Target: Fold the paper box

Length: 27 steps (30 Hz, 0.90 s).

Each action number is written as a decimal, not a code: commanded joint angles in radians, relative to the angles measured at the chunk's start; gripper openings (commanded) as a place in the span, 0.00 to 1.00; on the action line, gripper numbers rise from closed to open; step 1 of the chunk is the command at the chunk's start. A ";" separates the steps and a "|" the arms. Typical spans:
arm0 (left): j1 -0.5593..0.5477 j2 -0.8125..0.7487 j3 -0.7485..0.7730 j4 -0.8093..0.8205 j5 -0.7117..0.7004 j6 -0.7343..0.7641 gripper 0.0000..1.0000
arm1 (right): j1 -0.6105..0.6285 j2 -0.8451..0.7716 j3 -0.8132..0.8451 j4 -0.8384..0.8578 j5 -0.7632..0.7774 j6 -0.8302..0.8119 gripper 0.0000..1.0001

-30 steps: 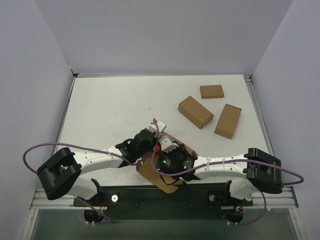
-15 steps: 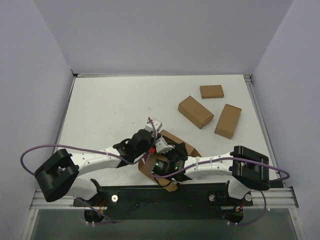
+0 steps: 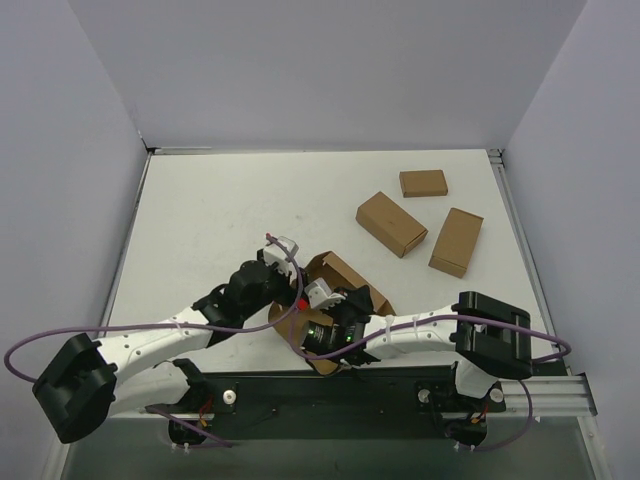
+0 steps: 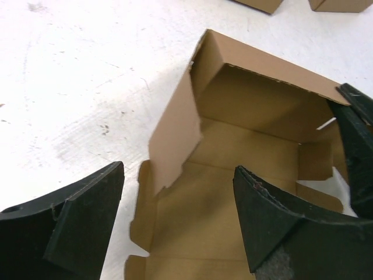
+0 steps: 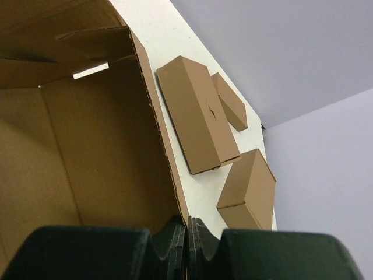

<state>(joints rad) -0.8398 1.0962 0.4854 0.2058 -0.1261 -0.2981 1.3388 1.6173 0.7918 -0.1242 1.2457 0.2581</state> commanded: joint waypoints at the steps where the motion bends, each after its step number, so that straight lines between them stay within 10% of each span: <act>1: 0.034 -0.010 0.038 0.024 0.039 0.066 0.87 | 0.005 -0.005 0.012 -0.025 0.038 -0.003 0.00; 12: 0.033 0.148 0.087 0.151 0.102 0.152 0.83 | 0.005 -0.033 -0.006 0.000 0.017 -0.019 0.00; 18: 0.030 0.197 0.093 0.194 0.105 0.172 0.43 | 0.005 -0.031 -0.003 0.012 0.012 -0.031 0.00; 27: -0.013 0.220 0.035 0.204 -0.099 0.143 0.02 | 0.002 -0.115 -0.019 0.015 -0.005 -0.007 0.57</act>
<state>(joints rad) -0.8387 1.3228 0.5400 0.3412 -0.1078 -0.1326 1.3388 1.5826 0.7837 -0.0998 1.2255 0.2329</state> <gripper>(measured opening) 0.073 0.491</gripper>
